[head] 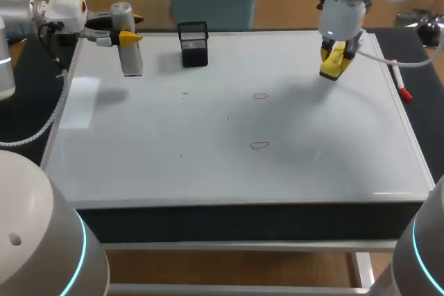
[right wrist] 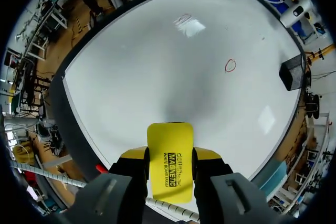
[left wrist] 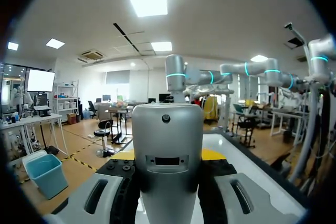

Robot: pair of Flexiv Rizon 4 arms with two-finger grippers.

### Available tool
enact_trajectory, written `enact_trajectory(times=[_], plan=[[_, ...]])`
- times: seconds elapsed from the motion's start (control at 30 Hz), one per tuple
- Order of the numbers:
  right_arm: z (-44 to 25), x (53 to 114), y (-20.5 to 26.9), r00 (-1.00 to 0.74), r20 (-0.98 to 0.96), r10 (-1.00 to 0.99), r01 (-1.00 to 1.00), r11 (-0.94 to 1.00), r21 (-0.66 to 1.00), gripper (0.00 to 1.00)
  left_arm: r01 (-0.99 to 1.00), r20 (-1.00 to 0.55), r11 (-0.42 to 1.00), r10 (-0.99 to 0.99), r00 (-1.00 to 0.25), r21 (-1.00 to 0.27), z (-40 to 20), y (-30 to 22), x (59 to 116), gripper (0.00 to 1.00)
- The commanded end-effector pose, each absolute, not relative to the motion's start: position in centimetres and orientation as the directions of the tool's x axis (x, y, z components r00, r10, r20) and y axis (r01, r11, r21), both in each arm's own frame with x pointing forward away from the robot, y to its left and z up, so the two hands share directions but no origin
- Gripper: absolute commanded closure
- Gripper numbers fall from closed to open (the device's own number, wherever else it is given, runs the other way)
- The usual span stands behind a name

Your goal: Pick up the inspection probe, press it on each red-marked spot on the whiteboard one by one, put down the probe, pick up the eraser, and wipe off all the red marks.

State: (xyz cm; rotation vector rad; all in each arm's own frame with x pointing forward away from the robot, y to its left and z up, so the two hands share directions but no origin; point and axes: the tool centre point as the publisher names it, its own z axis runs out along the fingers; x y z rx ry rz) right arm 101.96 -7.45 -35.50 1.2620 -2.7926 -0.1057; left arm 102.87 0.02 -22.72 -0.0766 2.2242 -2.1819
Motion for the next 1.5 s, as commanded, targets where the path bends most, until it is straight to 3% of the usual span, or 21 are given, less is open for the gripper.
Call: enact_trajectory(times=[0.03, 1.5], plan=[[-35.7, 102.9, -8.4, -0.664, 0.051, -0.746, -0.74, 0.665, 0.099, 1.0, -0.017, 0.016, 0.021, -0.054, -0.998, -1.0, -22.5, 0.0, 102.8, 1.0], [-35.3, 102.7, -10.1, -0.701, 0.044, -0.712, -0.706, 0.701, 0.098, 1.0, -0.017, 0.016, 0.021, -0.054, -0.998, -1.0, -22.5, 0.0, 102.8, 1.0]])
